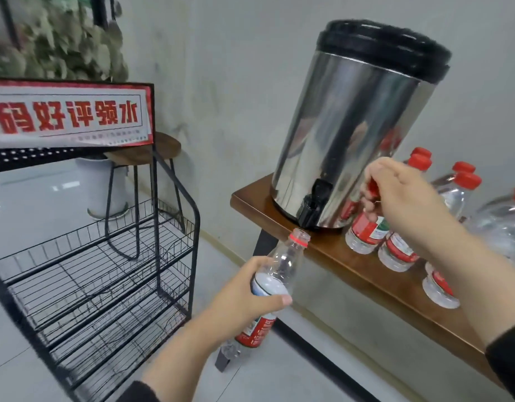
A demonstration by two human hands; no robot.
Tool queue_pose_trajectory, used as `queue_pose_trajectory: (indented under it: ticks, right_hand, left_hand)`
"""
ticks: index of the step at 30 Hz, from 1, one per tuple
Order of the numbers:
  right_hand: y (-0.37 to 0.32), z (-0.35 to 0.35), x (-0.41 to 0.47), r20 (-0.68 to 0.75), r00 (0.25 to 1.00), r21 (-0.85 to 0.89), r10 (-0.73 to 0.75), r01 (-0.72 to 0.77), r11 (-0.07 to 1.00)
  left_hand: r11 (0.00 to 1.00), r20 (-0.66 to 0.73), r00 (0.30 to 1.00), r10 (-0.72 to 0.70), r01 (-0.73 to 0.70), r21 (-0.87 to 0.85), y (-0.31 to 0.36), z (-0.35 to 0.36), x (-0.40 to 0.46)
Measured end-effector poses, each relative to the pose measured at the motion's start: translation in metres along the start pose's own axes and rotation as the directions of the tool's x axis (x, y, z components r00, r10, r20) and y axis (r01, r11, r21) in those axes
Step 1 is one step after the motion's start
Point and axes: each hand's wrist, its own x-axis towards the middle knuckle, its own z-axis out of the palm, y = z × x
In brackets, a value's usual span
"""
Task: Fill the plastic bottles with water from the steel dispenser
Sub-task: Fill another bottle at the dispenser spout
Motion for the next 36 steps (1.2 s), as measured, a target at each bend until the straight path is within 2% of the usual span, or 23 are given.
queue_pose_trajectory:
  ticks: [3,7,9,11,14,16,23,28,30,33,36]
  right_hand:
    - [0.016,0.01,0.02,-0.043,0.999,-0.104,0.032,-0.036,0.994]
    - [0.025,0.018,0.043,-0.016,0.997,-0.253,-0.078,0.071,0.965]
    - [0.021,0.019,0.048,0.061,0.991,-0.395,-0.12,0.134,0.909]
    - [0.016,0.023,0.052,0.178,0.98,-0.501,-0.085,0.165,0.85]
    - [0.015,0.03,0.063,0.306,0.952,-0.572,-0.027,0.206,0.794]
    - [0.017,0.033,0.069,0.325,0.946,-0.582,-0.024,0.22,0.783]
    - [0.019,0.037,0.065,0.299,0.95,-0.573,-0.09,0.254,0.779]
    - [0.026,0.043,0.051,0.224,0.964,-0.577,-0.143,0.249,0.778]
    - [0.035,0.05,0.041,0.152,0.958,-0.582,-0.244,0.286,0.761]
    - [0.053,0.06,0.028,0.067,0.873,-0.589,-0.483,0.425,0.687]
    - [0.07,0.07,0.018,0.107,0.839,-0.646,-0.534,0.467,0.604]
  left_hand:
    - [1.0,-0.068,0.997,-0.022,0.021,-0.014,-0.02,0.011,0.023]
    - [0.998,-0.12,0.992,-0.036,0.031,-0.048,-0.038,0.027,0.057]
    - [0.997,-0.145,0.989,-0.039,0.03,-0.068,-0.044,0.031,0.071]
    - [0.997,-0.154,0.988,-0.034,0.022,-0.073,-0.046,0.032,0.08]
    - [0.997,-0.156,0.988,-0.006,-0.007,-0.077,-0.049,0.033,0.089]
    - [0.995,-0.146,0.989,0.005,-0.02,-0.1,-0.052,0.034,0.094]
    - [0.987,-0.139,0.988,0.066,-0.086,-0.139,-0.062,0.033,0.105]
    - [0.981,-0.138,0.986,0.096,-0.117,-0.152,-0.064,0.034,0.109]
    - [0.981,-0.135,0.985,0.106,-0.126,-0.149,-0.065,0.034,0.11]
    - [0.98,-0.121,0.984,0.129,-0.145,-0.137,-0.065,0.034,0.111]
    - [0.979,-0.128,0.982,0.138,-0.155,-0.133,-0.064,0.035,0.114]
